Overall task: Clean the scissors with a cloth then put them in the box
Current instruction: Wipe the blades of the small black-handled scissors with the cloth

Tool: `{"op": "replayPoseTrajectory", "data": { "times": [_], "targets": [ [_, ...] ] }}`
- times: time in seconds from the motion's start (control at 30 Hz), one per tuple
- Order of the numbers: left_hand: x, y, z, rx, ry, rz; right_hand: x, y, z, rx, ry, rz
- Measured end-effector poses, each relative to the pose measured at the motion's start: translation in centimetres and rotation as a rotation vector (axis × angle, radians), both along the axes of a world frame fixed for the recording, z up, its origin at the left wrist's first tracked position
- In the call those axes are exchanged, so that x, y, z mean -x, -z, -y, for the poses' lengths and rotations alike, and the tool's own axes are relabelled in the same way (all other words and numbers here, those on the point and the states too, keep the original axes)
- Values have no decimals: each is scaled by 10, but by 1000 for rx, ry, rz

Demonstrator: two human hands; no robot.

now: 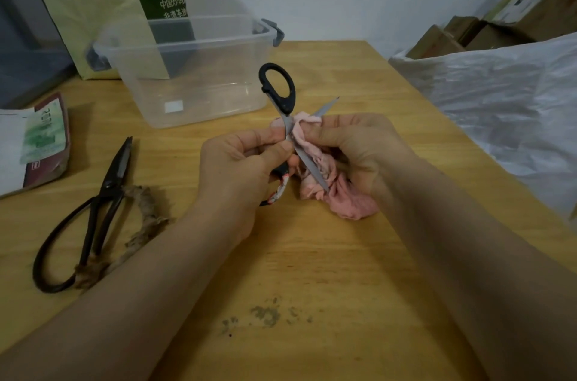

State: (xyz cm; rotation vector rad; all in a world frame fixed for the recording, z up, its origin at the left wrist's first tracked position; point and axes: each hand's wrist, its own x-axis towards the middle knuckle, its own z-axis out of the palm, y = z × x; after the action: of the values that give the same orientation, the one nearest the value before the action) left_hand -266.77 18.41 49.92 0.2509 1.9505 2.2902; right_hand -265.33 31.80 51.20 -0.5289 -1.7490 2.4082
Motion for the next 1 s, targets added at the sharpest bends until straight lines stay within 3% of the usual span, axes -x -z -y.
{"op": "replayPoseTrajectory", "data": {
  "times": [0.13,0.33,0.53,0.73,1.0],
  "targets": [
    [-3,-2,-1,-28,41,-4,4,-2,-12,-21,122,-14],
    [1,2,3,-11,-3,-7,-1,2,3,-110,-17,-24],
    [-5,0,-2,-22,54,-6,7,-1,-21,-24,195,21],
    [-3,1,2,-31,51,1,2,2,-11,-6,30,23],
    [-5,0,-1,-47,71,2,8,0,-24,-1,188,34]
  ]
}}
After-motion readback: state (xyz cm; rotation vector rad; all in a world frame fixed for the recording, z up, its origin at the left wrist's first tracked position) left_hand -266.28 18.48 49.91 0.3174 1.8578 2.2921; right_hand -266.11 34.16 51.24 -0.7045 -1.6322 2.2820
